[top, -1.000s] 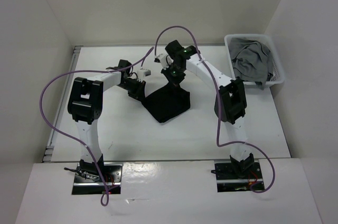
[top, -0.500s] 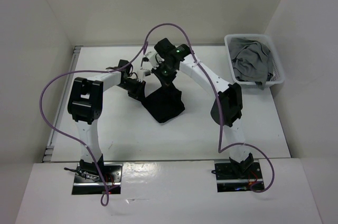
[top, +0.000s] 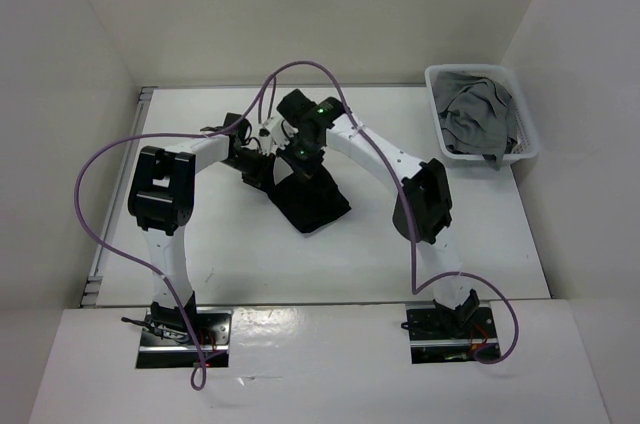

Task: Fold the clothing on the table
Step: Fold the skirt

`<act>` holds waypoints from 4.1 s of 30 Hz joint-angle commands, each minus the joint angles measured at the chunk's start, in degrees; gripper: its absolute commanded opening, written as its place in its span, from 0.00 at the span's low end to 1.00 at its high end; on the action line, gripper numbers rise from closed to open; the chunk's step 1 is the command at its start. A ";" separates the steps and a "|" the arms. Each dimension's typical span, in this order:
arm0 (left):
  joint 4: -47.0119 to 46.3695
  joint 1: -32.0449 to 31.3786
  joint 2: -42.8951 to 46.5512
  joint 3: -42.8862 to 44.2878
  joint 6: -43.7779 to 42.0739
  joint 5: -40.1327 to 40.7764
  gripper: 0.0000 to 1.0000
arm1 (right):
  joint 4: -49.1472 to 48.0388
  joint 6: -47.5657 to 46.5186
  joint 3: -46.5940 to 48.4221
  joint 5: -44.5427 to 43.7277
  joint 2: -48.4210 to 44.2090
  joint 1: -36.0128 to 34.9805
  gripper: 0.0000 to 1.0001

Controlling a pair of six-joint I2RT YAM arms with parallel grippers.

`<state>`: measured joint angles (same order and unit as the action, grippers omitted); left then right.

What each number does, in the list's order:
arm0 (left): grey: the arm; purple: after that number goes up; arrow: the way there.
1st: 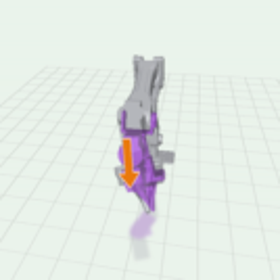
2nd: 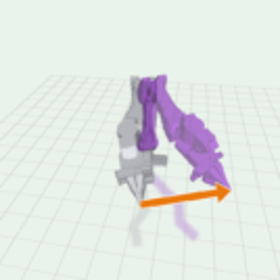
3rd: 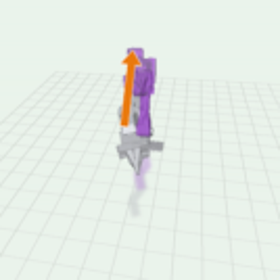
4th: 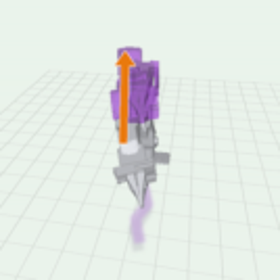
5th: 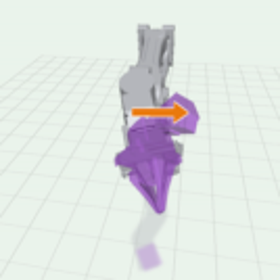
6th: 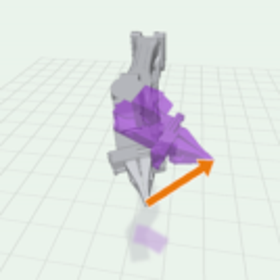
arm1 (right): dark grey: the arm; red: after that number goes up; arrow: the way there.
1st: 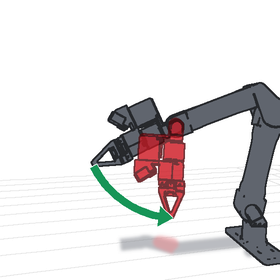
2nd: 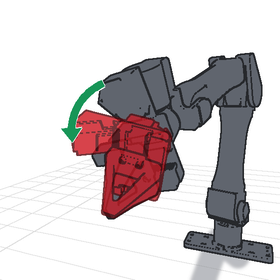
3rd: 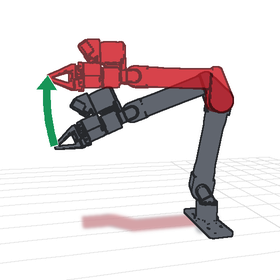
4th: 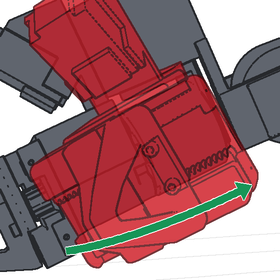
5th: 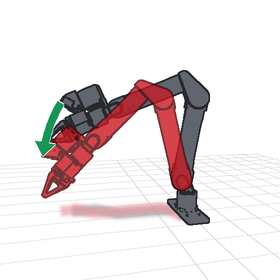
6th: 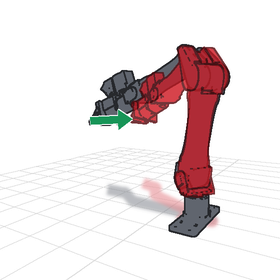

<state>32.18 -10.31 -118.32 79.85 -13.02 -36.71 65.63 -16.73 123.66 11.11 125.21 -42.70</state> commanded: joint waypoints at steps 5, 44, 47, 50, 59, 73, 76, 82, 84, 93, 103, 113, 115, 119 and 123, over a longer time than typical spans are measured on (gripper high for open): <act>1.39 -0.33 -1.03 0.04 -1.22 2.34 0.16 | -2.34 -0.14 -4.38 -0.22 2.76 -2.39 0.00; 2.44 -0.33 -0.51 0.04 -1.22 2.34 0.16 | 4.94 -0.75 12.22 3.74 8.48 -5.11 0.46; 2.44 0.72 1.60 0.04 -1.22 3.13 0.20 | 6.26 -2.08 12.22 4.27 4.80 -5.11 0.52; 3.67 3.79 5.02 0.04 -1.75 4.45 0.31 | 6.27 -3.74 9.52 4.27 -0.64 -5.11 0.60; 6.31 10.39 22.25 1.26 -1.41 7.18 0.81 | -4.44 -3.23 -17.20 -6.71 -16.39 -3.80 0.76; 20.54 3.72 12.77 12.60 -8.51 -20.50 0.87 | -15.62 0.82 -38.48 -11.20 -22.98 14.99 0.93; 22.56 1.87 11.10 13.22 -10.45 -22.00 0.87 | -16.32 1.43 -40.59 -10.59 -24.65 18.16 0.99; 28.37 -0.77 6.62 17.95 -15.72 -25.42 0.95 | -17.99 2.66 -45.60 -11.73 -27.38 20.10 0.99; 29.51 -1.46 5.30 19.19 -16.51 -26.31 1.00 | -17.99 2.67 -46.40 -11.73 -27.39 20.89 0.99; 37.33 -2.61 -4.26 21.48 -25.02 -29.47 1.00 | -17.99 3.20 -48.07 -12.26 -28.53 22.04 0.99; 42.26 -2.61 -12.11 22.28 -29.52 -30.88 1.00 | -17.99 3.20 -49.12 -11.73 -28.53 22.04 0.99; 42.26 2.39 -17.98 16.92 -31.11 -31.41 1.00 | -18.52 3.72 -49.74 -10.68 -28.53 22.04 0.99; 42.26 3.01 -19.05 15.60 -31.63 -31.41 1.00 | -18.52 3.72 -50.27 -10.67 -28.53 22.04 0.99; 42.26 3.63 -21.07 14.28 -32.16 -30.88 1.00 | -19.04 3.72 -50.79 -10.67 -29.06 22.04 0.99; 42.26 3.63 -18.01 14.98 -30.67 -30.88 1.00 | -19.04 3.72 -51.32 -11.20 -30.10 22.04 0.99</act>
<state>76.34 -6.46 -137.05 95.24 -40.56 -70.81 48.60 -13.61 73.03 -0.12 98.67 -20.78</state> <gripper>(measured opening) 0.999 0.987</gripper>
